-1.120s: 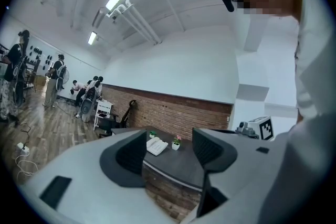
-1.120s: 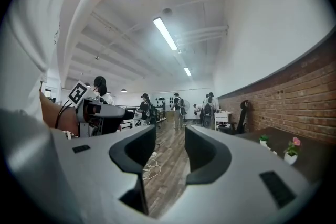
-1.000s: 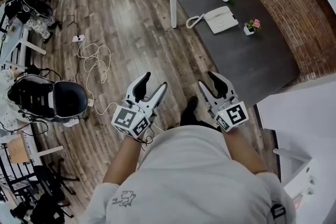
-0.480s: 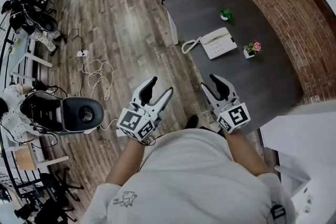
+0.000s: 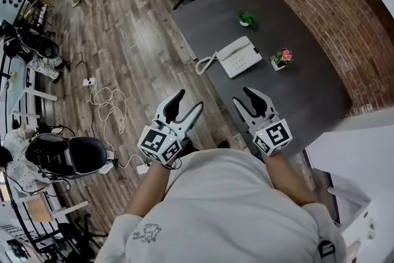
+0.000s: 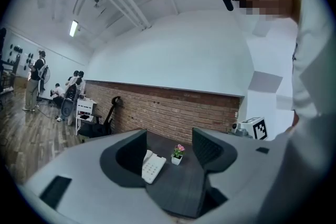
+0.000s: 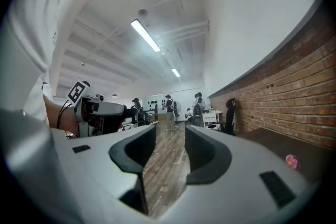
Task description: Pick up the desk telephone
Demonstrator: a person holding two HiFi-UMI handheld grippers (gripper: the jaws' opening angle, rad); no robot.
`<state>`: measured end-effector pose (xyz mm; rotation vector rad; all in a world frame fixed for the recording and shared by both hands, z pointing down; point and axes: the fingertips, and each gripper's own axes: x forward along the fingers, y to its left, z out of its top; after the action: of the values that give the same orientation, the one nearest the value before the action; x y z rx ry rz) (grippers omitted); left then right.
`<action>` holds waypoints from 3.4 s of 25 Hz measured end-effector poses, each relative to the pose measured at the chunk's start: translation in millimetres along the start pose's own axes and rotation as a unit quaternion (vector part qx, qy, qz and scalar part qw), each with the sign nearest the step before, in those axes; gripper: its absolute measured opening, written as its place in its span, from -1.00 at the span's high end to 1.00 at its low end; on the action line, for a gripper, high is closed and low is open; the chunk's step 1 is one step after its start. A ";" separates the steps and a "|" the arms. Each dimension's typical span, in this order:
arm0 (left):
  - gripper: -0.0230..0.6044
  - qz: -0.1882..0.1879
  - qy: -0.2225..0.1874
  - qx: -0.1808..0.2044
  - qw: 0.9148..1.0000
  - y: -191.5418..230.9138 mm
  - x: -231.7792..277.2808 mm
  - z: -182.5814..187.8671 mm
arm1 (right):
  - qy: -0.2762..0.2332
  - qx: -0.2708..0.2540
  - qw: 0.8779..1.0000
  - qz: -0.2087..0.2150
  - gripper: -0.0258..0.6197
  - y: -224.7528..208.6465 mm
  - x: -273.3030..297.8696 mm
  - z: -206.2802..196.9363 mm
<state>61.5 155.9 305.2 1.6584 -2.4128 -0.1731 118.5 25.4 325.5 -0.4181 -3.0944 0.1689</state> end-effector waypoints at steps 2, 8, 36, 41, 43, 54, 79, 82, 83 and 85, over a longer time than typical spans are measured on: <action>0.02 -0.015 0.006 -0.002 1.000 -0.4 15.2 -5.6 | -0.001 0.002 1.000 -0.013 0.37 -8.7 -4.4 -3.3; 0.03 -0.069 0.021 0.003 0.997 -1.8 64.9 -6.8 | 0.002 0.013 0.998 -0.058 0.38 -37.3 -9.0 -11.3; 0.08 -0.288 0.055 0.005 0.956 179.9 201.7 35.0 | 0.025 0.019 0.958 -0.284 0.40 -111.2 143.0 -23.5; 0.06 -0.326 0.062 0.001 0.943 194.2 213.1 34.5 | 0.032 0.020 0.946 -0.322 0.40 -112.7 153.9 -26.9; 0.05 -0.337 0.065 0.002 0.939 197.6 218.4 33.5 | 0.032 0.022 0.942 -0.334 0.40 -114.8 155.6 -29.2; 0.00 -0.393 0.123 0.004 0.911 189.9 253.2 1.1 | 0.040 0.072 0.914 -0.397 0.40 -134.3 135.6 -61.6; -0.03 -0.469 0.287 0.066 0.833 141.2 345.8 -127.0 | 0.085 0.262 0.873 -0.402 0.44 -198.3 87.9 -208.4; -0.03 -0.468 0.319 0.065 0.822 142.7 355.2 -151.7 | 0.095 0.278 0.870 -0.397 0.44 -204.5 85.7 -225.8; -0.04 -0.468 0.332 0.061 0.816 143.6 356.8 -160.2 | 0.098 0.283 0.868 -0.395 0.44 -206.5 84.9 -232.2; -0.04 -0.467 0.356 0.056 0.807 146.5 359.1 -176.6 | 0.105 0.296 0.866 -0.390 0.44 -210.4 84.5 -246.0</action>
<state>-153.9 -122.5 545.4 2.2724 -0.9579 0.3963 -11.3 -128.0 592.9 0.7569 -2.5327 0.9156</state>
